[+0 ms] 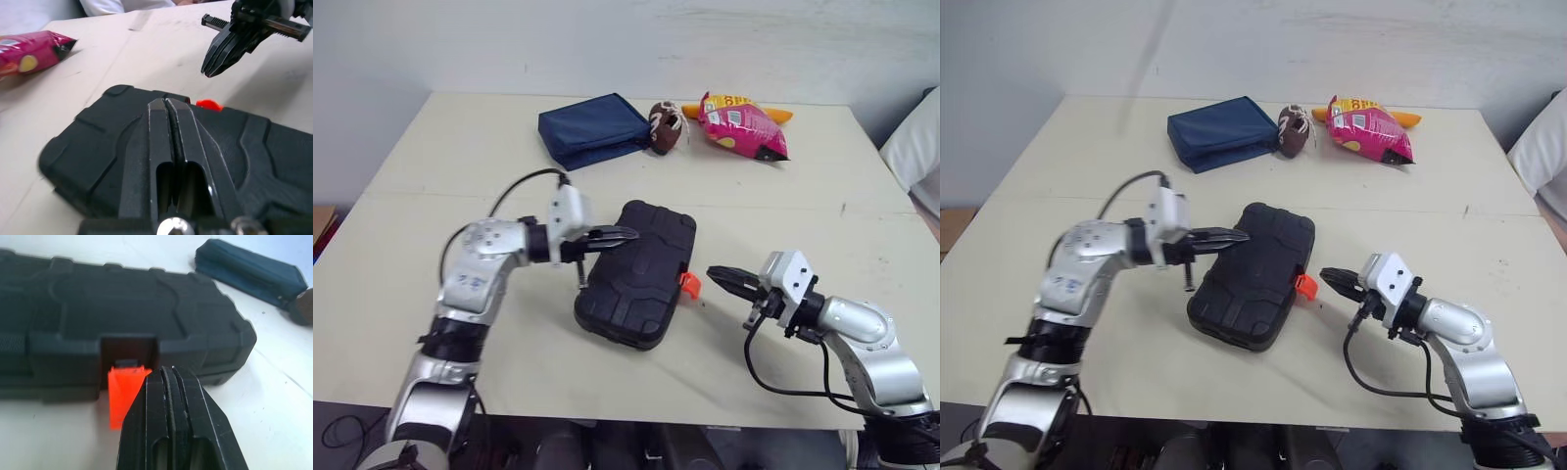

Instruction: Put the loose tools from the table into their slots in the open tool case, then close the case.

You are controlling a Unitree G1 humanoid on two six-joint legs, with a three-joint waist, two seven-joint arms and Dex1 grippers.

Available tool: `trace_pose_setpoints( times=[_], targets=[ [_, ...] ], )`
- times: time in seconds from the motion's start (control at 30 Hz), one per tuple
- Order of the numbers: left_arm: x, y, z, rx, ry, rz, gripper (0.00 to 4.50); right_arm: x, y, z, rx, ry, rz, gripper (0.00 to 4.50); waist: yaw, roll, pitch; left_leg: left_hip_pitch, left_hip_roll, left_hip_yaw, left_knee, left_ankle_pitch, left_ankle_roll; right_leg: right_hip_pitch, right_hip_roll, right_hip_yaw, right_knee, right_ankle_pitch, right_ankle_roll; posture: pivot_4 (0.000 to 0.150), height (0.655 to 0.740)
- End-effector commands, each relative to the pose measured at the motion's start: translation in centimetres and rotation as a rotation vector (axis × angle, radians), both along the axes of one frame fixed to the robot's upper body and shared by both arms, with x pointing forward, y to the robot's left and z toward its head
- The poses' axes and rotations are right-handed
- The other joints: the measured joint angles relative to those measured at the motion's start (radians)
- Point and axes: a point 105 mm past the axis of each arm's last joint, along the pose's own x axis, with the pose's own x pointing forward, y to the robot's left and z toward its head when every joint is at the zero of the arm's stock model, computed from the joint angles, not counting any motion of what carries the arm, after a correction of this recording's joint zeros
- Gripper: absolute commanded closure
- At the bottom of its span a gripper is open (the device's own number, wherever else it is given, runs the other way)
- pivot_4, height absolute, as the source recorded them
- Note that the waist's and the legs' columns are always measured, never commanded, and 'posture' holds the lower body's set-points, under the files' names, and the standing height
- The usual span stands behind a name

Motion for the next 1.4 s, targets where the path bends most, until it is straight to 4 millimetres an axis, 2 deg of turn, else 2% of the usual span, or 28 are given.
trace_pose_setpoints(
  times=[0.03, 0.23, 0.4, 0.57, 0.7, 0.8, 0.87, 0.97, 1.03, 1.13, 1.3, 1.4],
  targets=[
    [1.0, -1.7, -1.4, 0.112, -0.021, -0.022, 4.49, -0.1, 1.2, 1.5, -0.007, -0.063, 0.024, 4.50, -0.001, 0.000, 0.000, 0.000, 0.000, 0.000, 0.000, 0.000, 0.000, 0.000, 0.000, 0.000, 0.000, 0.000, 0.000, 0.150, 0.7400],
    [2.0, -3.3, -2.6, 0.136, 0.046, -0.021, 4.49, 0.0, 1.9, 0.3, -0.048, -0.032, 0.034, 4.50, 0.002, 0.000, 0.000, -0.002, 0.000, 0.000, 0.000, 0.000, 0.000, -0.001, 0.000, 0.000, -0.001, 0.000, 0.000, 0.150, 0.7400],
    [2.3, -3.4, -3.0, 0.119, 0.087, 0.007, 4.49, -0.4, 1.4, -0.6, -0.071, -0.003, 0.019, 4.50, 0.004, 0.000, 0.000, -0.002, 0.000, 0.000, 0.001, 0.000, 0.001, -0.001, -0.001, 0.000, -0.001, 0.000, 0.000, 0.150, 0.7400],
    [2.0, -2.2, -4.5, 0.153, 0.116, 0.019, 4.49, -1.2, -1.3, -2.0, -0.124, 0.063, -0.036, 4.50, 0.005, 0.000, 0.000, -0.001, 0.000, 0.000, 0.000, 0.000, 0.001, 0.000, -0.001, 0.000, -0.001, 0.000, 0.000, 0.150, 0.7400],
    [2.0, -2.0, -4.7, 0.148, 0.127, 0.032, 4.49, -1.3, -1.8, -2.4, -0.139, 0.082, -0.044, 4.50, -0.002, 0.001, -0.001, 0.002, 0.000, 0.000, 0.000, 0.000, 0.001, 0.002, 0.000, 0.000, 0.000, 0.000, 0.000, 0.150, 0.7400],
    [1.9, -1.9, -4.9, 0.150, 0.132, 0.036, 4.49, -1.0, -1.2, -2.0, -0.104, 0.077, -0.040, 4.50, -0.002, 0.001, -0.001, 0.005, 0.000, 0.000, -0.001, 0.000, 0.000, 0.004, 0.000, 0.000, 0.000, 0.000, 0.000, 0.150, 0.7400],
    [1.8, -1.9, -5.0, 0.148, 0.135, 0.039, 4.49, -1.0, -1.0, -2.5, -0.120, 0.103, -0.029, 4.50, -0.001, 0.001, -0.001, 0.005, 0.000, 0.000, -0.002, 0.000, 0.000, 0.004, 0.000, 0.000, 0.000, 0.000, 0.000, 0.150, 0.7400],
    [1.7, -1.8, -5.1, 0.149, 0.139, 0.046, 4.49, -1.2, -0.8, -4.4, -0.195, 0.168, -0.014, 4.50, 0.001, 0.001, -0.001, 0.005, 0.000, 0.000, -0.002, 0.000, 0.000, 0.004, 0.000, 0.001, -0.001, 0.000, 0.000, 0.150, 0.7400],
    [1.7, -1.6, -5.3, 0.157, 0.140, 0.048, 4.49, -1.0, -0.6, -4.9, -0.219, 0.171, -0.020, 4.50, 0.001, 0.001, -0.001, 0.005, 0.000, 0.000, -0.002, 0.000, 0.000, 0.004, 0.000, 0.001, -0.001, 0.000, 0.000, 0.150, 0.7400],
    [1.5, -1.3, -5.6, 0.185, 0.134, 0.042, 4.49, -0.5, 0.1, -4.9, -0.202, 0.162, -0.024, 4.50, -0.002, 0.002, -0.001, 0.005, 0.000, 0.001, -0.002, 0.000, 0.000, 0.004, 0.000, 0.001, 0.000, 0.000, 0.000, 0.150, 0.7400],
    [1.6, -0.4, -6.8, 0.235, 0.148, 0.043, 4.49, 0.0, 2.8, -4.4, -0.146, 0.138, 0.043, 4.50, -0.003, 0.002, -0.002, 0.006, 0.000, 0.001, -0.002, 0.000, 0.000, 0.004, 0.000, 0.001, 0.000, -0.001, 0.000, 0.150, 0.7400],
    [1.6, -0.4, -7.3, 0.236, 0.162, 0.048, 4.49, 0.1, 3.7, -4.2, -0.135, 0.128, 0.067, 4.50, -0.002, 0.002, -0.002, 0.006, 0.000, 0.001, -0.002, 0.000, 0.000, 0.005, 0.000, 0.001, 0.000, -0.001, 0.000, 0.150, 0.7400]
  ],
)
